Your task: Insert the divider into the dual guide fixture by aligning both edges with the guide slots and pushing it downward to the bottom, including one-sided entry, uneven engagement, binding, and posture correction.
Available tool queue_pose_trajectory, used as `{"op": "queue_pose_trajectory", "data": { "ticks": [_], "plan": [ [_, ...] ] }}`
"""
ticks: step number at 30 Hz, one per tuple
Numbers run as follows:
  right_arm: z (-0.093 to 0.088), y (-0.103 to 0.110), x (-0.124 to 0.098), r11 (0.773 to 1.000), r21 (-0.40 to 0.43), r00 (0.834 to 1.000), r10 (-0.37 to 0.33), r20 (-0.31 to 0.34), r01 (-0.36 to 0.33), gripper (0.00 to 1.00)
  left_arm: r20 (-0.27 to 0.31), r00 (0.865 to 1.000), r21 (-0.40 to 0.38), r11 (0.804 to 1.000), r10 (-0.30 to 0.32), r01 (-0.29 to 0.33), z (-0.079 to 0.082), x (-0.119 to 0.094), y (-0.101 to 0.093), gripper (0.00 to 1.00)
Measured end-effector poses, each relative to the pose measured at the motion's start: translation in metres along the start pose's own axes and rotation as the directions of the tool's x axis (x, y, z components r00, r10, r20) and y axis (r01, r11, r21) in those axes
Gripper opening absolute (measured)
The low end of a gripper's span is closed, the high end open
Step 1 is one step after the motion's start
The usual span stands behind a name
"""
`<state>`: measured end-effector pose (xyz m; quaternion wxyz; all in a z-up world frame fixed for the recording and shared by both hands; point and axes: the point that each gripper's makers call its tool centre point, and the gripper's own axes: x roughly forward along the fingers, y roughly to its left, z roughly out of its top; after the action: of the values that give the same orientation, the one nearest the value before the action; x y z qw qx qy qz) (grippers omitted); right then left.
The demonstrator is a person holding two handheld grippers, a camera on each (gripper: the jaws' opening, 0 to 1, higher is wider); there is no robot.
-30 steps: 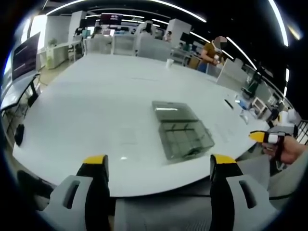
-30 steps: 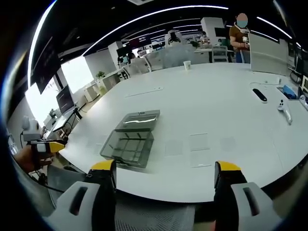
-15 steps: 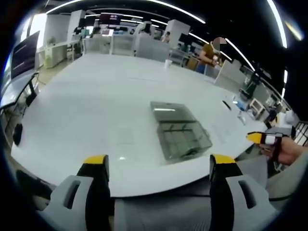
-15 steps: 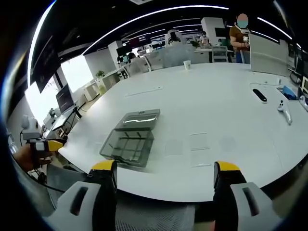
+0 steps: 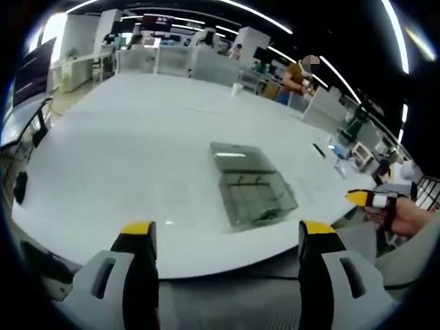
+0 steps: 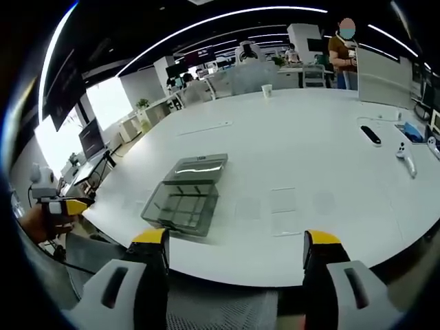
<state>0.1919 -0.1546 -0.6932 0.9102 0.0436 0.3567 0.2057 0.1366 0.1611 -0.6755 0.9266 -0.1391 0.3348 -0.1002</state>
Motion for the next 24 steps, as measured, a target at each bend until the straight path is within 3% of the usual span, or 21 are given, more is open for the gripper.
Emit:
{"op": "queue_pose_trajectory", "data": {
  "ticks": [24],
  "plan": [
    [0.000,-0.001,-0.001,1.000,-0.029,1.000,0.005,0.013,-0.005,0.71,-0.012,0.995,0.017,0.995,-0.103,0.103,0.001,-0.002,-0.013,0.80]
  ]
}}
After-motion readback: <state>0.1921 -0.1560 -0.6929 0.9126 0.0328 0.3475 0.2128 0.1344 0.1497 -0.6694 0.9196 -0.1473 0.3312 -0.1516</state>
